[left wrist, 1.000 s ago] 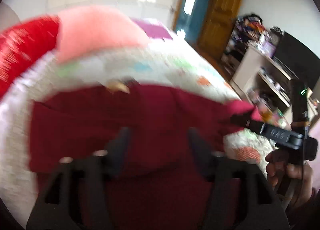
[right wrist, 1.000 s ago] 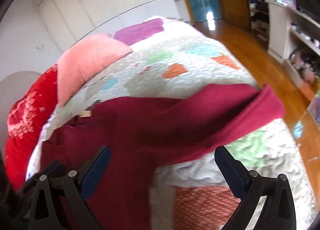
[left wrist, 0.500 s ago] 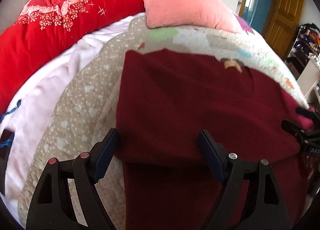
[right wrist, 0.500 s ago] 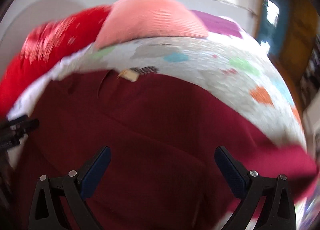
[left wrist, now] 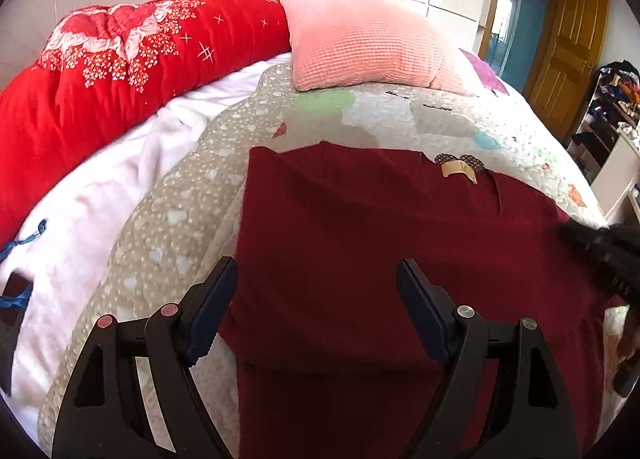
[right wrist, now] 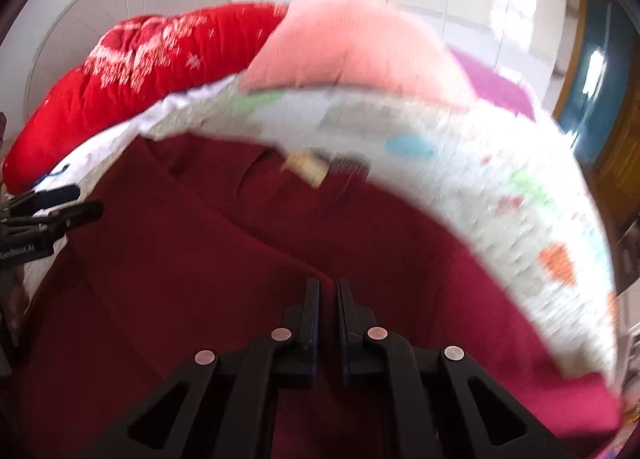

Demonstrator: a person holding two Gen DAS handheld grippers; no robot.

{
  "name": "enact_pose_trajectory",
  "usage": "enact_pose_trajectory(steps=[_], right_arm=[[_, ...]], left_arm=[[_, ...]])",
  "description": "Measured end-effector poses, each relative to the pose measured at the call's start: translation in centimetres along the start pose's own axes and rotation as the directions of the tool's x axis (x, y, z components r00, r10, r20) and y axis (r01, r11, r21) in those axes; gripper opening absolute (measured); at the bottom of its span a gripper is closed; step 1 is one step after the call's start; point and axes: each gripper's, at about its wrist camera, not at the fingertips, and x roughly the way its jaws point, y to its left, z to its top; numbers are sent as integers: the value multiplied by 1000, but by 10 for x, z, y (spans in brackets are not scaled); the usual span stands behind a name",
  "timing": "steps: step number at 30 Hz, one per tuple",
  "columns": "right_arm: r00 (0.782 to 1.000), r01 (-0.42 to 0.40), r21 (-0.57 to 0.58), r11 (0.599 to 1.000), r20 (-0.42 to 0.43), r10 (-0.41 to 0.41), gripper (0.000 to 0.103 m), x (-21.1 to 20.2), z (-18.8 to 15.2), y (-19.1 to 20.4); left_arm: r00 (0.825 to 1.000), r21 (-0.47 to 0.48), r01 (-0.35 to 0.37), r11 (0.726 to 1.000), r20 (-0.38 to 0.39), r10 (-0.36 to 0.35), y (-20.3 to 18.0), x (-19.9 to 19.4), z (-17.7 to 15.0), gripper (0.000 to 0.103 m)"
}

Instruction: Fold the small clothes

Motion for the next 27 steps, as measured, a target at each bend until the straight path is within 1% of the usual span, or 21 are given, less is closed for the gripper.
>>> enact_pose_trajectory(steps=[3,5,6,8,9,11,13,14,15,16,17,19,21,24,25,27], right_arm=[[997,78,71,994,21,-80,7,0,13,-16],[995,95,104,990,3,-96,7,12,11,-25],[995,99,113,989,-21,-98,8,21,9,-28],[989,117,119,986,-104,-105,24,36,2,-35],[990,117,140,983,-95,-104,26,31,-2,-39],[995,103,216,971,-37,-97,29,6,-9,-49],[996,86,265,960,6,-91,30,-14,-17,-53],[997,68,268,961,15,-74,29,-19,-23,-50],[997,75,248,966,-15,-73,29,-17,-29,-46],[994,107,229,967,-59,-96,29,-13,-36,-43],[985,155,215,964,-109,-134,29,-6,-44,-43],[991,130,253,959,-74,-115,28,-9,-54,-50],[991,129,297,946,-72,-112,28,-22,-53,-55],[993,109,337,935,-4,-115,30,-44,-54,-55],[992,123,330,936,-12,-126,30,-44,-56,-54],[984,166,311,936,-116,-136,30,-27,-64,-55]], left_arm=[[1000,5,-16,1000,-25,17,-4,13,-1,82],[996,4,-33,999,-81,33,-4,29,-5,82],[995,3,-40,999,-92,40,-3,33,-6,82],[996,-9,-35,999,-87,34,0,31,-7,82],[996,-25,-25,999,-82,23,4,29,-6,82],[997,-44,-28,999,-74,25,8,27,-6,82],[995,-57,-45,997,-89,40,10,32,-7,82],[994,-65,-45,997,-105,39,11,36,-9,82],[994,-69,-47,996,-106,39,11,37,-11,82],[994,-66,-47,997,-105,40,10,38,-12,82],[993,-63,-50,997,-107,44,9,37,-12,82],[992,-61,-55,997,-113,47,8,34,-12,82],[993,-51,-60,997,-102,55,5,25,-12,82],[996,-55,-51,997,-69,47,-2,10,-16,82],[997,-62,-38,997,-65,34,-5,5,-16,82],[998,-62,6,998,-55,-9,-15,-6,-19,82]])
